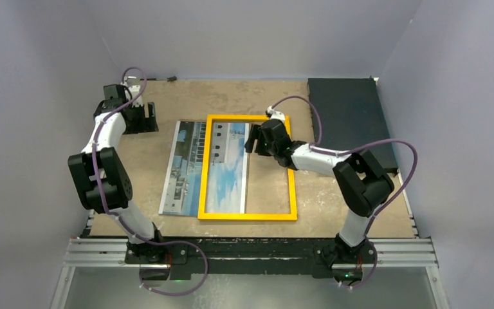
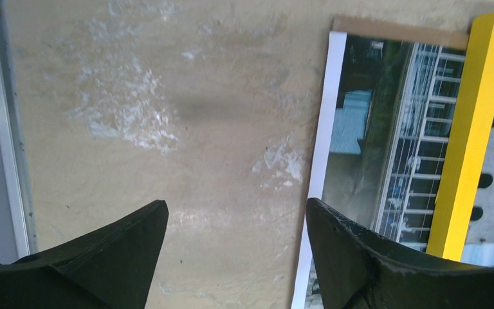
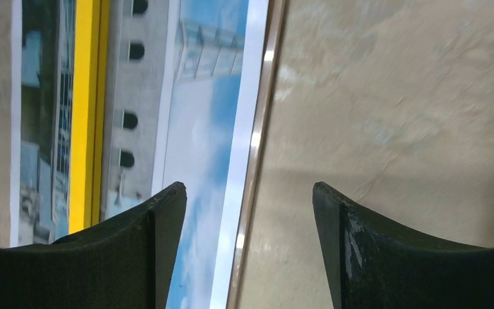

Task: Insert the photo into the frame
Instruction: Move the photo frame item to the center of the board.

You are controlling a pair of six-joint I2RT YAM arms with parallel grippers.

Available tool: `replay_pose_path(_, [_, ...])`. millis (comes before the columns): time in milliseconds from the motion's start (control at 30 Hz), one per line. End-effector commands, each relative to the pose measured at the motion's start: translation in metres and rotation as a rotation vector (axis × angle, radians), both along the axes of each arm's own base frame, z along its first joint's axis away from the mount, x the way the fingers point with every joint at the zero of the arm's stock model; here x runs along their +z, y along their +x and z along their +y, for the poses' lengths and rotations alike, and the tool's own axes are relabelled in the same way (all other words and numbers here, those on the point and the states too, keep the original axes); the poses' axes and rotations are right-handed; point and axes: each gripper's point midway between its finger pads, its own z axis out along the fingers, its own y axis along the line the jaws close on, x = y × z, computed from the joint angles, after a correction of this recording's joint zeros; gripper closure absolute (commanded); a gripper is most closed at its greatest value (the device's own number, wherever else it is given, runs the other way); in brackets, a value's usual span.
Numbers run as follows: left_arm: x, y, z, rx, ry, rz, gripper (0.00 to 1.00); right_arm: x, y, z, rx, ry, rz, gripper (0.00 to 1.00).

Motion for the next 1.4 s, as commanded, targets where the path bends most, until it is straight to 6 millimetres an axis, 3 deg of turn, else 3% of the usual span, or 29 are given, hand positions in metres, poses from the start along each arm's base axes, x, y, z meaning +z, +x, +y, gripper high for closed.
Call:
replay_pose_path(0, [0.015,-0.014,-0.005,-0.042,0.016,-0.011,0.26,-0.013,-0.026,0.020,0.057,0.066,0.069,0.25])
replay_pose_path(133, [0.018,-0.020,-0.010,-0.065,0.018,-0.004,0.31,-0.032,-0.041,0.032,0.106,0.094,0.123,0.25])
replay_pose_path(467, [0.022,-0.032,-0.013,-0.074,0.037,0.002,0.43,-0.062,-0.059,0.058,0.180,0.099,0.216,0.25])
replay_pose_path(767, [0.013,-0.034,-0.006,-0.039,0.057,0.033,0.52,-0.081,-0.079,0.103,0.233,0.131,0.300,0.27])
replay_pose_path(1033, [-0.024,-0.052,0.003,-0.074,0.132,0.107,0.58,-0.076,-0.075,0.149,0.215,0.196,0.345,0.27])
replay_pose_path(1133, [-0.043,-0.059,0.018,-0.067,0.208,0.153,0.61,-0.082,-0.072,0.159,0.216,0.202,0.375,0.27])
replay_pose_path(1267, [-0.058,-0.065,0.039,-0.039,0.300,0.205,0.69,-0.076,-0.061,0.157,0.184,0.181,0.359,0.25])
replay_pose_path(1367, [-0.052,-0.068,0.049,-0.039,0.295,0.211,0.70,-0.063,-0.059,0.141,0.177,0.110,0.307,0.21])
